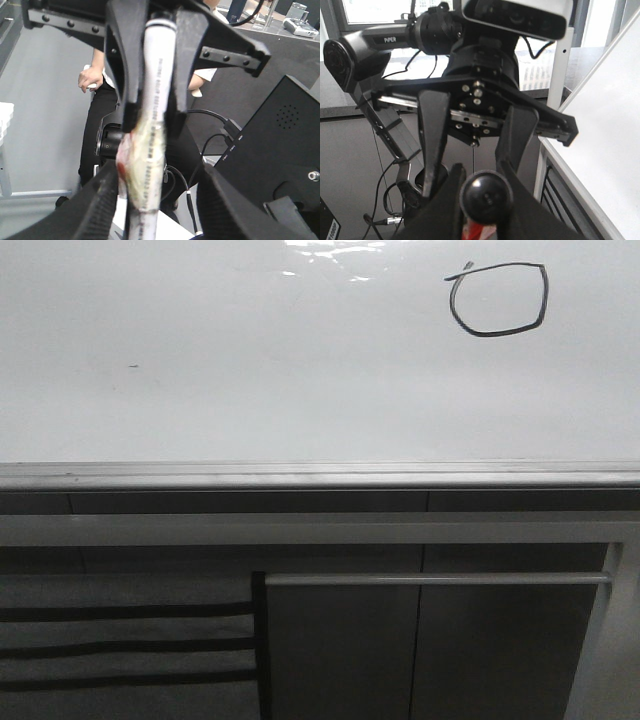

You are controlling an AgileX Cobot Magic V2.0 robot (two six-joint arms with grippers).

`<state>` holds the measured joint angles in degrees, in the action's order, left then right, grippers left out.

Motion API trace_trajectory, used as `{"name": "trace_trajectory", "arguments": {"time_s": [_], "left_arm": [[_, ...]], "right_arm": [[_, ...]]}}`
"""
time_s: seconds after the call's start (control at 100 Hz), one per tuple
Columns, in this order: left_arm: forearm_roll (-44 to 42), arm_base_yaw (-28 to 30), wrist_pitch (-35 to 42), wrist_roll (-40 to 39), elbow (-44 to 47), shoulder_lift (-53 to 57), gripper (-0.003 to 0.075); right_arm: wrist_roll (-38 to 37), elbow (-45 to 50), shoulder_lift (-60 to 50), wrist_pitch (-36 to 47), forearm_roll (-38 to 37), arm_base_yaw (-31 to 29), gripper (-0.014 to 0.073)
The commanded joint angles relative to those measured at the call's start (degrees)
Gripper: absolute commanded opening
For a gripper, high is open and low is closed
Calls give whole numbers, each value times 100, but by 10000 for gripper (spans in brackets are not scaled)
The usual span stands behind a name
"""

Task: Write number 0 on whiteboard

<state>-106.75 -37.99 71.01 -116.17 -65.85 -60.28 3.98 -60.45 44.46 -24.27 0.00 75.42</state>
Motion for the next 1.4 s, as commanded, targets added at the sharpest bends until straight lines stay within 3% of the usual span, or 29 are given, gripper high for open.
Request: {"name": "trace_trajectory", "arguments": {"time_s": [0.0, 0.2, 0.42, 1.03, 1.21, 1.39], "left_arm": [[20, -27, 637, -71, -186, 75, 317], [20, -22, 605, -71, -186, 75, 306], [20, -22, 632, -71, -186, 75, 139], [20, -22, 632, -61, -186, 75, 130], [20, -22, 632, -53, -186, 75, -19], [20, -22, 632, 30, -186, 75, -20]], "right_arm": [[73, -248, 6, 371, -40, 10, -76], [73, -248, 6, 137, 69, 10, -76], [73, -248, 6, 208, 132, 10, -76], [73, -248, 6, 475, 270, 10, -76], [73, -248, 6, 591, 306, 10, -76], [73, -248, 6, 707, 306, 10, -73]]}}
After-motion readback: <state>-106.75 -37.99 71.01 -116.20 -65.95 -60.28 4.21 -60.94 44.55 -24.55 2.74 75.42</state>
